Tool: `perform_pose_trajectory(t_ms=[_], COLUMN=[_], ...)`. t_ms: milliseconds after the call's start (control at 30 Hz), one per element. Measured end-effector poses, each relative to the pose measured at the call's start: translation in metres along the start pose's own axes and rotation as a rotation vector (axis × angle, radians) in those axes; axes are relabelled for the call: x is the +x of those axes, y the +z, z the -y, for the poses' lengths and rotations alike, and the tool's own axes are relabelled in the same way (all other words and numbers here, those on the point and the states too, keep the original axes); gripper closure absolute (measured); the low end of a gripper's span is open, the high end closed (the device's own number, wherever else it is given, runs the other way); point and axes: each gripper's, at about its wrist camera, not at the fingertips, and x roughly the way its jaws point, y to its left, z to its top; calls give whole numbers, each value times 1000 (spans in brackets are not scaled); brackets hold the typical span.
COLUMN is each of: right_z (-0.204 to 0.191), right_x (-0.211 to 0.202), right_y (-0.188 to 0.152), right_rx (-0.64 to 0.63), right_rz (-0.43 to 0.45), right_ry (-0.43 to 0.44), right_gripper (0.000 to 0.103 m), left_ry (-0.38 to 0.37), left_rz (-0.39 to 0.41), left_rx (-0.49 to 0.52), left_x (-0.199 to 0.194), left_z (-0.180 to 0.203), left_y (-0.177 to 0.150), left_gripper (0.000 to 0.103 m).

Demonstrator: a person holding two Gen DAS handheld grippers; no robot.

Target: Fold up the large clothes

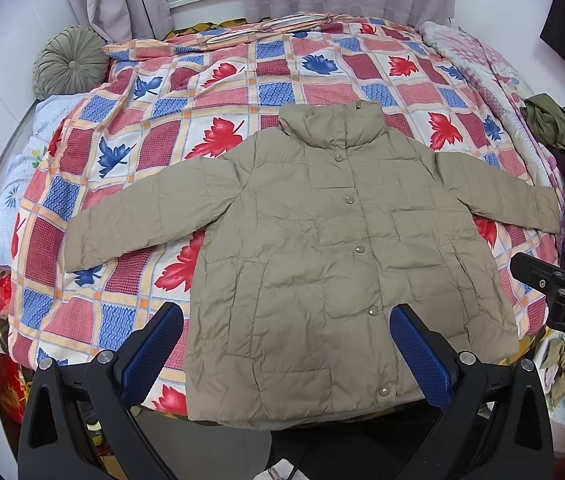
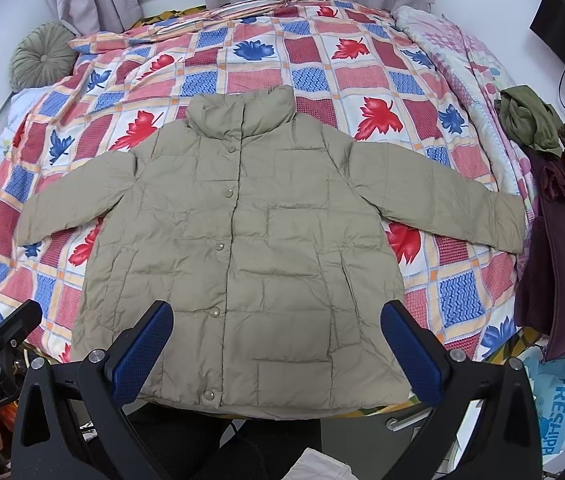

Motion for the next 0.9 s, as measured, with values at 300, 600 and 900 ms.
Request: perform_pose_trajectory(t_ms=[300,600,900], right_z=[1,1,1], right_x=[0,0,1], right_y=[-1,0,1], right_rx=[0,1,1], right_rz=[-4,-4,-5], right_ry=[0,0,-1], right_gripper=[0,0,0], left_ry=[0,0,-1], left_rz=[-1,-1,-1], left_rx=[-2,-2,-1], left_x=[0,0,0], left_z=[0,0,0], left_y=[0,1,1], left_gripper=[0,0,0])
